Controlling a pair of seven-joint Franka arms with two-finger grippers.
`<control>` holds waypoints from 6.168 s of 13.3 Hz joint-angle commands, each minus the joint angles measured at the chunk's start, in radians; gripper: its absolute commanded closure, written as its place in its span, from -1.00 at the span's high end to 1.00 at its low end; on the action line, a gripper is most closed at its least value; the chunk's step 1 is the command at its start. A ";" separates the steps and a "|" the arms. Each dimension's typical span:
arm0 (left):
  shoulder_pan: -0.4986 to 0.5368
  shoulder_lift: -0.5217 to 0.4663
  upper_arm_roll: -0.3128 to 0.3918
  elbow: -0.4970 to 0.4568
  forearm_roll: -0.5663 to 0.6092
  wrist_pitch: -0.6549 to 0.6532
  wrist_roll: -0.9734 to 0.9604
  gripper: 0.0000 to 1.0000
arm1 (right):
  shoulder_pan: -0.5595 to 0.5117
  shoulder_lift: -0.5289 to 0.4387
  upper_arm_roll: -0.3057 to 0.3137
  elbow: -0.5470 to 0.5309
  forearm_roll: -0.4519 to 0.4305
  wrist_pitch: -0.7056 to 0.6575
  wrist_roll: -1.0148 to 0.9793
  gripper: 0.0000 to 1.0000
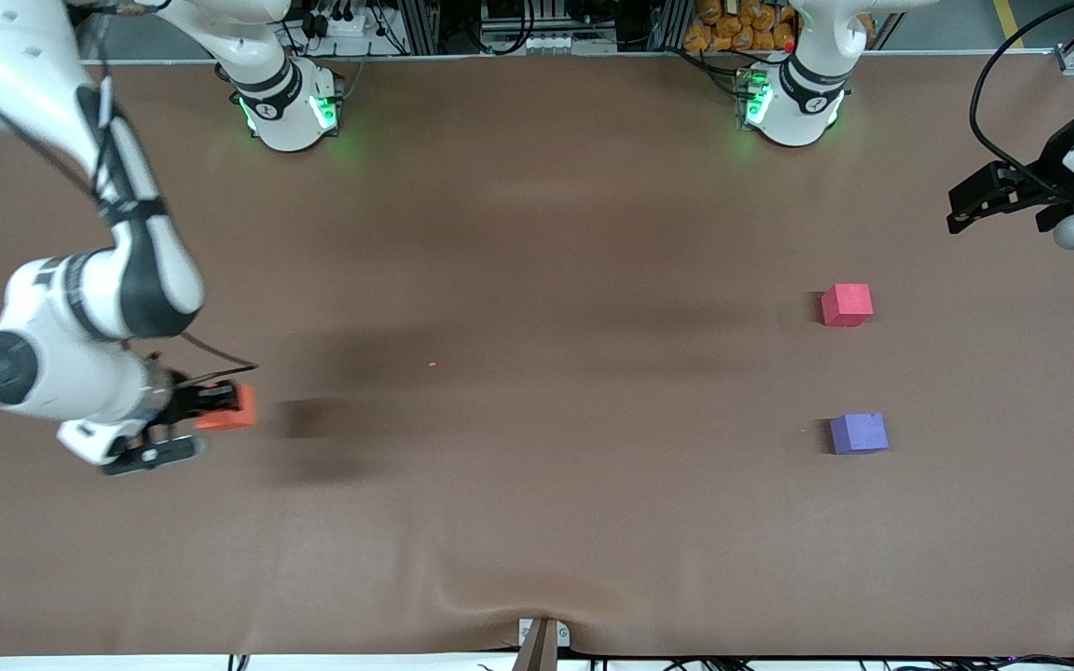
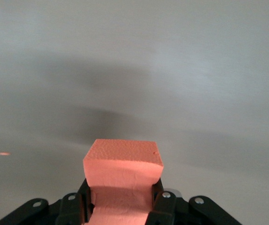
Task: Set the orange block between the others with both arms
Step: 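Carry the orange cube with the right gripper toward the table middle, then set the orange cube down while the left gripper reaches toward it, then grasp the orange cube with the left gripper while the right gripper withdraws, then carry the orange cube with the left gripper toward the pink cube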
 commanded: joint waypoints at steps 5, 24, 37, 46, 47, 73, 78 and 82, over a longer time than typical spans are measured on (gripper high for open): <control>0.042 -0.006 -0.006 0.013 -0.005 -0.017 0.015 1.00 | 0.318 0.059 0.028 0.022 -0.001 0.108 0.480 -0.97; 0.026 0.019 -0.018 0.010 -0.014 0.032 -0.005 1.00 | 0.666 0.283 -0.145 0.160 -0.011 0.392 0.818 1.00; -0.369 0.294 -0.019 0.035 0.000 0.233 -0.297 1.00 | 0.266 -0.126 -0.151 0.090 -0.004 -0.236 0.469 1.00; -0.632 0.592 -0.021 0.181 -0.013 0.420 -0.597 1.00 | 0.043 -0.277 -0.151 -0.042 -0.001 -0.258 0.074 1.00; -0.653 0.633 -0.015 0.201 -0.013 0.453 -0.598 1.00 | 0.043 -0.287 -0.151 -0.044 -0.002 -0.266 0.068 1.00; -0.707 0.915 0.007 0.232 -0.003 0.823 -0.644 -0.69 | 0.028 -0.438 -0.141 0.157 0.088 -0.514 -0.079 1.00; -0.516 0.738 -0.002 0.209 -0.012 0.588 -0.537 -1.00 | 0.029 -0.438 -0.142 0.185 0.041 -0.546 -0.125 1.00; -0.261 0.591 -0.059 0.165 -0.080 0.433 -0.330 -1.00 | 0.028 -0.439 -0.144 0.183 0.074 -0.580 0.055 1.00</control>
